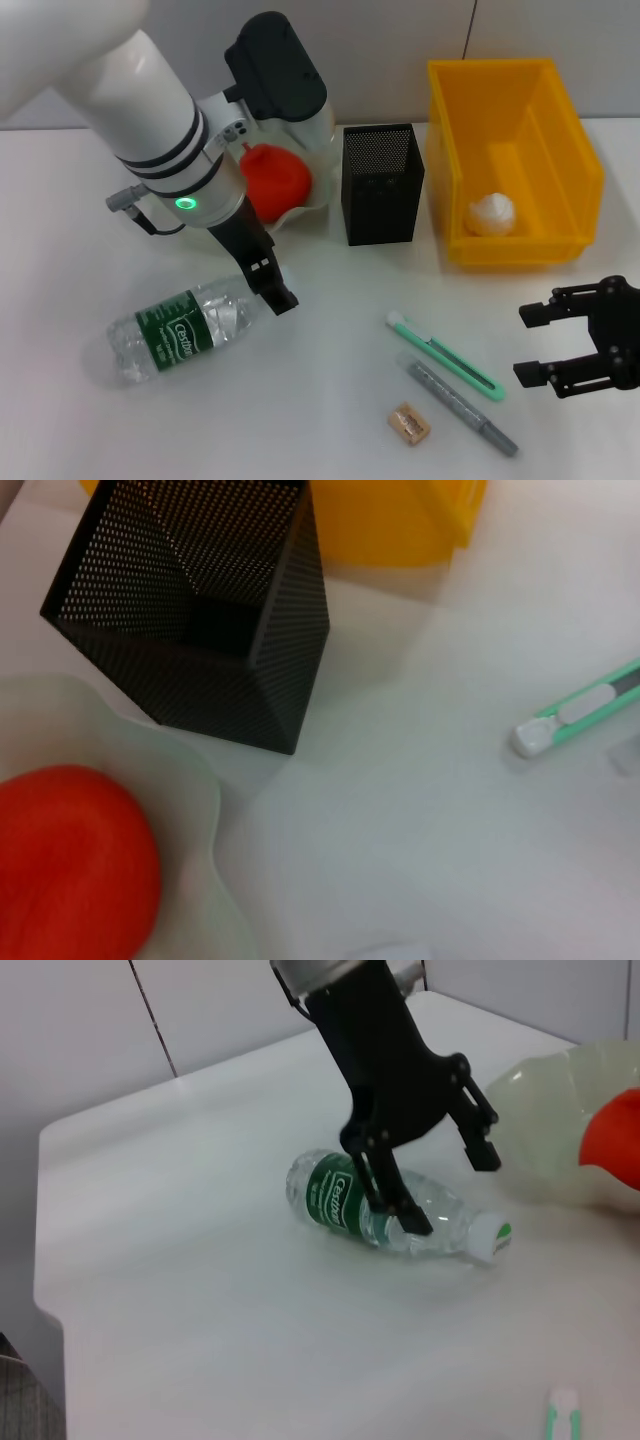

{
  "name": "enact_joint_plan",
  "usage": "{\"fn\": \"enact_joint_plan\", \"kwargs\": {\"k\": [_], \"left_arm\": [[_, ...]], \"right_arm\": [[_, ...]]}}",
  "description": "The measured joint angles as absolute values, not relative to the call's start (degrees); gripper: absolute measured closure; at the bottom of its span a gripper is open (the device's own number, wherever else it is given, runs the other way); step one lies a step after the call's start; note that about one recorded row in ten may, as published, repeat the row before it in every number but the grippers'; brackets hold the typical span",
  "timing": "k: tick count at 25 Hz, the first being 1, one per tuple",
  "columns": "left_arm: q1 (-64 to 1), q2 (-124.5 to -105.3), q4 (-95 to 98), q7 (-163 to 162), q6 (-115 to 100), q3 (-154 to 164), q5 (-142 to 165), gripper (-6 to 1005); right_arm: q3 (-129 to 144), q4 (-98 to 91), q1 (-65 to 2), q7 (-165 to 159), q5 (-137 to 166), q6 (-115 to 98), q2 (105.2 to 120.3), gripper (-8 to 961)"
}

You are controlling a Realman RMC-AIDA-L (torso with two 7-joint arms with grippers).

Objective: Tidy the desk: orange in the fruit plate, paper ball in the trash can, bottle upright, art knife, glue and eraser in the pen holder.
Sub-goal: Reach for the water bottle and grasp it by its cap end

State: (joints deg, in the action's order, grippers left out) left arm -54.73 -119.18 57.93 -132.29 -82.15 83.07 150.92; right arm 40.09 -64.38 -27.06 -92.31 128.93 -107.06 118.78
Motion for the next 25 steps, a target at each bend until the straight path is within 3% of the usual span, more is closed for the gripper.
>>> {"fn": "enact_joint_plan", "kwargs": {"k": [25], "left_arm": [[-58.3,-119.18,43.1,-133.9,-68.1,88.1,149.0,148]], "right_arm": [[40.3,-60.7,-28.6,-91.4,128.9,-105.9,118.89,197]]}}
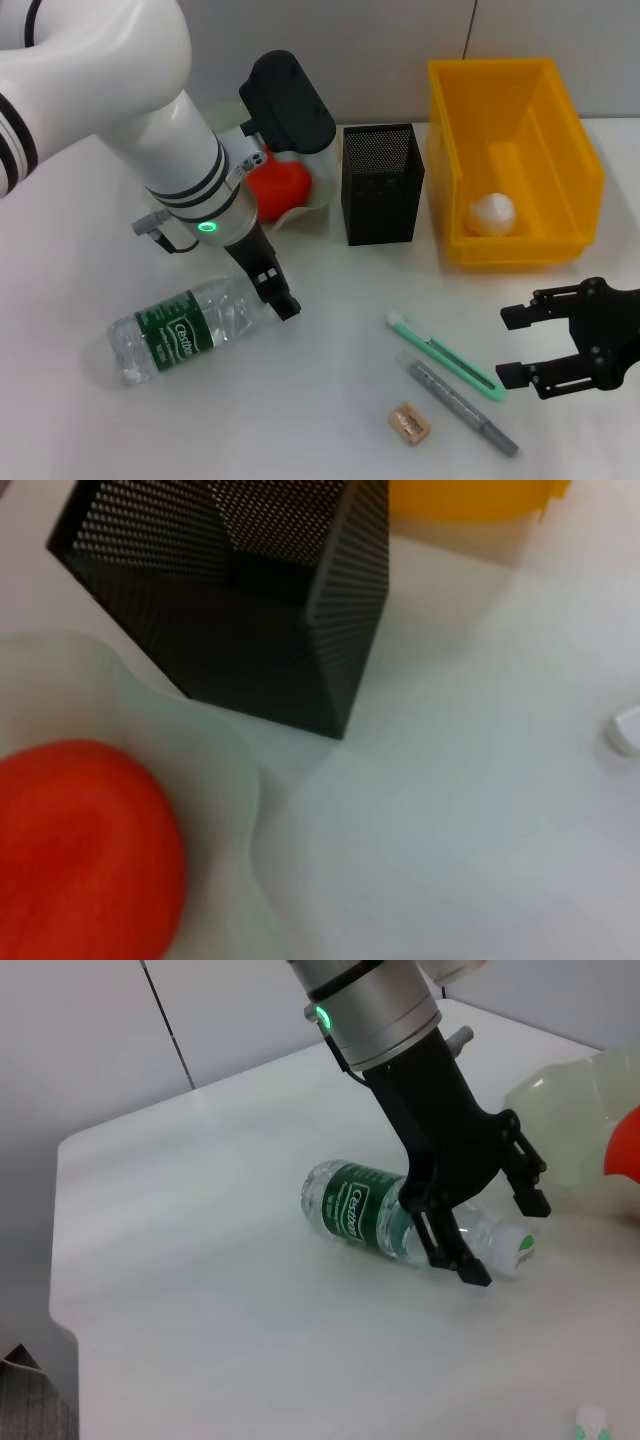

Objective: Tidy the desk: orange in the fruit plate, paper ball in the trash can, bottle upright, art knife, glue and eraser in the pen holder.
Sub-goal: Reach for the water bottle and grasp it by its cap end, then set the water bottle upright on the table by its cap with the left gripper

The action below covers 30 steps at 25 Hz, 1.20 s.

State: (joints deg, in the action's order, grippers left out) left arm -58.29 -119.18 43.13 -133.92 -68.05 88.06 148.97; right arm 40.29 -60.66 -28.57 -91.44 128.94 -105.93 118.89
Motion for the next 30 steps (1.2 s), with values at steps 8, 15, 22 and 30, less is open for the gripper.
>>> {"fn": "enact_joint_plan", "kwargs": {"k": [8,15,22,30], "left_arm": [[-58.7,-119.18,40.7,-133.4,-66.1,89.3,148.9,150],[-58.7,-119.18,40.3,-133.7,-65.1,92.4,148.9,270],[-58.6,-119.18,40.6,-133.7,-64.3,92.3,148.9,451],[-56.6,-119.11,44.0,-133.3,-64.5,90.7,148.8,553]], "right_arm": [[40.3,-59.3,-28.7,-91.0,128.9,-105.1,118.92,197],[40.3,-59.3,-28.8,-91.0,128.9,-104.8,118.92,197],[40.3,-59.2,-28.8,-91.1,128.9,-104.0,118.91,198],[40.0,-58.1,-28.8,-91.0,128.9,-103.5,118.82,198]]}}
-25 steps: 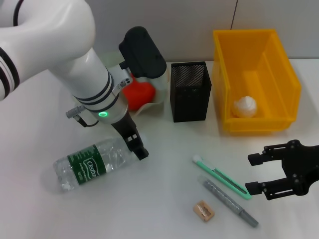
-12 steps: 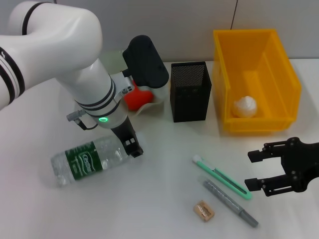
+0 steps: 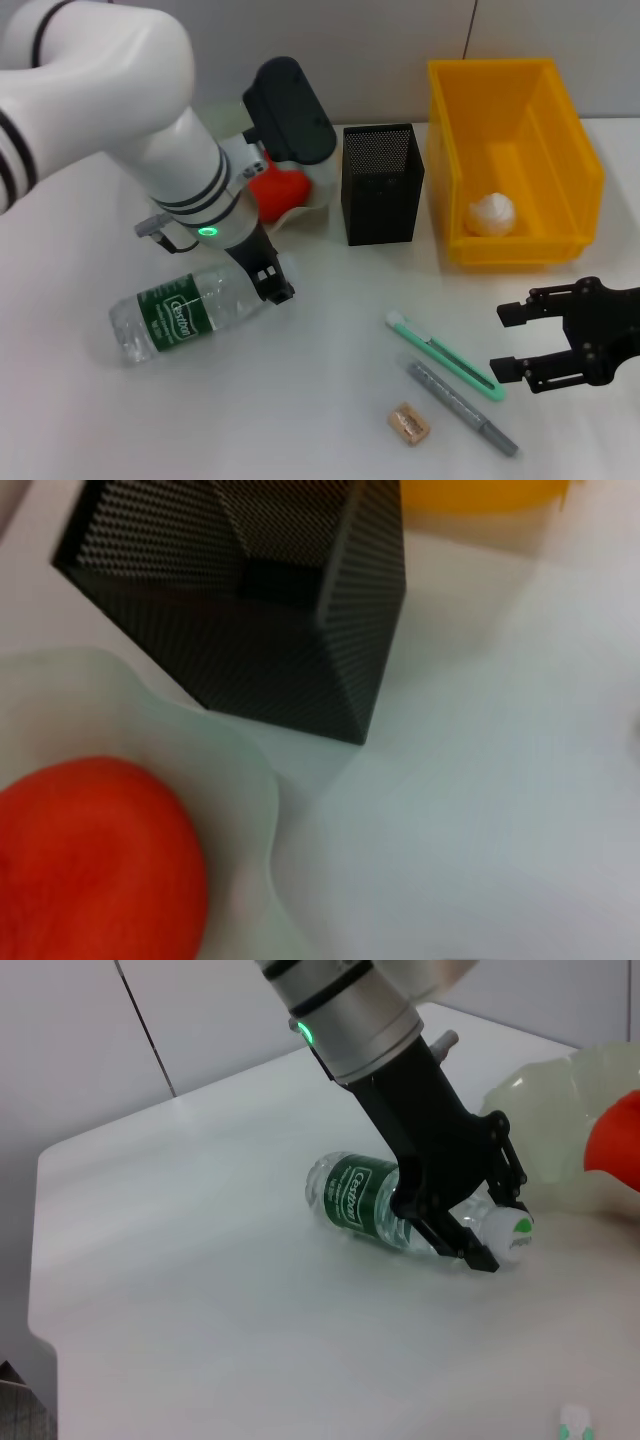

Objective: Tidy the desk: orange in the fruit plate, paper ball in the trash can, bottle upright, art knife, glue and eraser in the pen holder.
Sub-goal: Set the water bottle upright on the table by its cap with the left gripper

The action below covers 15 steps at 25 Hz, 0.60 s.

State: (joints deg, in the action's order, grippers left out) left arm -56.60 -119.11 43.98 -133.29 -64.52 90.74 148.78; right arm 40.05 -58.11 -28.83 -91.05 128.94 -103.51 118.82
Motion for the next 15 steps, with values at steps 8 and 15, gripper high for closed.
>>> {"fn": "enact_joint_plan", "kwargs": {"k": [8,15], "left_arm": [[-47.0,-118.56,59.8,-133.2,-70.5,85.6,148.8,551],[-38.7,-118.48,72.4,-132.0,-73.6,78.0,147.9,552]], "right_arm": [[40.2,-58.0,-30.0,-90.9,128.9,-103.5,118.69,198],[40.3,-57.9,-31.0,-90.9,128.9,-103.4,118.8,199]]}}
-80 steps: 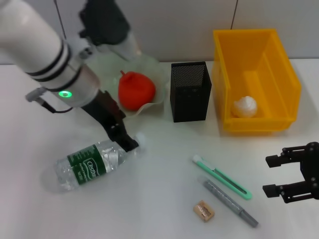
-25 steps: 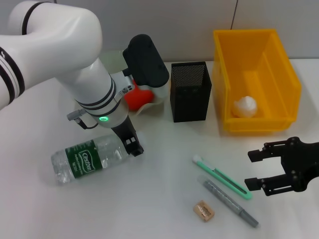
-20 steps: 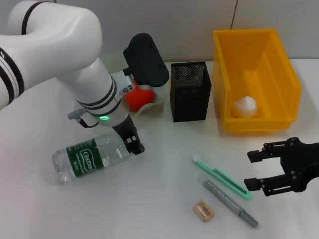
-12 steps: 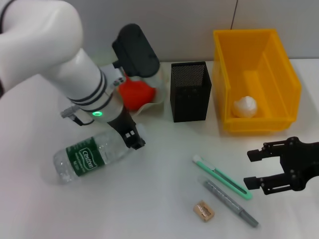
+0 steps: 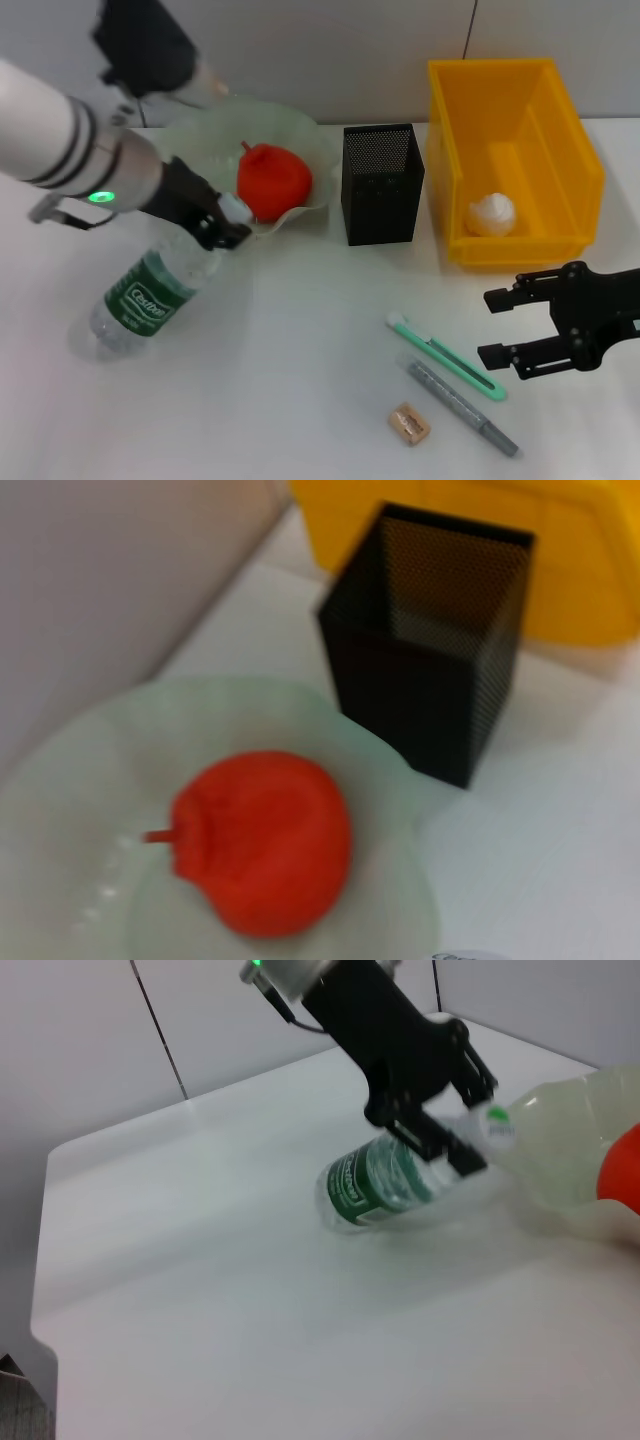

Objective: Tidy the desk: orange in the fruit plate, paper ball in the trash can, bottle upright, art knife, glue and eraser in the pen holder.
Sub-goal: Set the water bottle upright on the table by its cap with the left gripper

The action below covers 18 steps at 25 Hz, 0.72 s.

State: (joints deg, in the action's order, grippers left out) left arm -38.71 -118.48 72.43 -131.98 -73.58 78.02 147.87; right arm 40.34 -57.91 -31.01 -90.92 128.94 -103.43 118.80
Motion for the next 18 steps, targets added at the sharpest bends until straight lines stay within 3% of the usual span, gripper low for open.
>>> {"fn": "enact_joint_plan", "kwargs": {"k": [18], "left_arm": [[-16.1,-118.61,83.4,-116.0,-75.4,60.5,116.1,547]], "right_arm": [[40.3,-56.5,-32.7,-91.2,128.9,-103.3,118.86,198]]}}
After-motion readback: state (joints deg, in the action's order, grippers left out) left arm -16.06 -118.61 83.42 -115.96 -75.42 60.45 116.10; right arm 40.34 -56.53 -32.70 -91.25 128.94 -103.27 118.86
